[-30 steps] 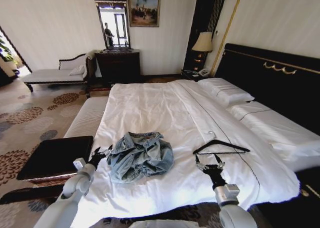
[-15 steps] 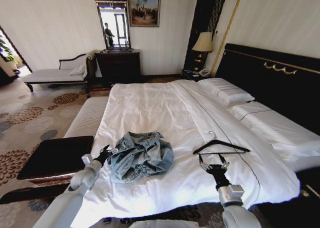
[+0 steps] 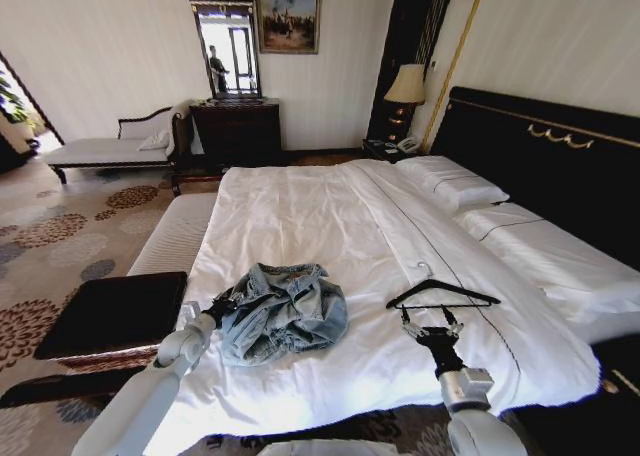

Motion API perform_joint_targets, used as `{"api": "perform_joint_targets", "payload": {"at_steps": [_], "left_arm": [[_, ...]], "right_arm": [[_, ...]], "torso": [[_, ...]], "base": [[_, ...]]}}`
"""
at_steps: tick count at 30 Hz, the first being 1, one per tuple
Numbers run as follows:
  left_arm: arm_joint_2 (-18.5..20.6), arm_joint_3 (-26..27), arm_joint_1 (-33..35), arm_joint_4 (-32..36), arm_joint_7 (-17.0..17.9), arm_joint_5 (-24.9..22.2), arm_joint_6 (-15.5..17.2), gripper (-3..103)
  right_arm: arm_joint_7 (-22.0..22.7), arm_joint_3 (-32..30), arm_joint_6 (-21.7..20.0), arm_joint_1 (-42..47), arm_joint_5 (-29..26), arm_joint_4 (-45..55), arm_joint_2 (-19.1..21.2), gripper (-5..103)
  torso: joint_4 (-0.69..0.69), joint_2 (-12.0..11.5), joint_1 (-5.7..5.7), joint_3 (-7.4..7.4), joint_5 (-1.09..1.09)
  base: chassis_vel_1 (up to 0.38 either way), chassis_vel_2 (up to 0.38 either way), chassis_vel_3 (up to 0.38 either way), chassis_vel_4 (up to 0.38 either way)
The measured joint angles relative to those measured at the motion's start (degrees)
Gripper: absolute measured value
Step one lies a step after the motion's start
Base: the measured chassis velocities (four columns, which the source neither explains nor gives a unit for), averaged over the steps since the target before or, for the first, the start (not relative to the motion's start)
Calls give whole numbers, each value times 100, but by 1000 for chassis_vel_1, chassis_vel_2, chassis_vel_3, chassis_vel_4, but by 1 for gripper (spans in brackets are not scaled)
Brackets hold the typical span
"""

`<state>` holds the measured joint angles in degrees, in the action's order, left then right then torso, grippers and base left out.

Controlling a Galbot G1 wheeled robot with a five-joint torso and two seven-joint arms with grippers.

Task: Pick up the clothes from the bed and hang them on the clothes hanger.

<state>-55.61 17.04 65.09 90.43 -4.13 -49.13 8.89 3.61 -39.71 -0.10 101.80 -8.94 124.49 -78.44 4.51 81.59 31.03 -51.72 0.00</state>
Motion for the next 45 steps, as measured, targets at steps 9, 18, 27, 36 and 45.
{"api": "perform_joint_targets", "payload": {"at_steps": [9,18,27,36,45], "left_arm": [[38,74,125,137,31,-9,2,10],[166,204,209,162,104,-28,-1,3],[221,163,206,177,115,-18,-5,3],[244,93,174,188,166,-54,6,3],[310,161,241,294,202,-156,45,3]], "right_arm": [[118,54,-252,-214,-405,-192,209,100],[192,825,-1057,-2050,-1852,-1548,1792,100],[-236,2787,-1258,-4399,-2785,-3137,2407,100],[-610,4347,-1024,-5914,-2822,-4413,2133,100],[-922,4512,-964,-5713,-2835,-4188,2136,100]], "torso": [[0,1,-1,0,0],[-2,0,0,0,0],[-3,0,0,-1,-1],[-1,0,1,-1,-2],[1,0,-1,0,1]], "base": [[0,0,0,0],[0,0,0,0],[0,0,0,0],[0,0,0,0],[0,0,0,0]]}}
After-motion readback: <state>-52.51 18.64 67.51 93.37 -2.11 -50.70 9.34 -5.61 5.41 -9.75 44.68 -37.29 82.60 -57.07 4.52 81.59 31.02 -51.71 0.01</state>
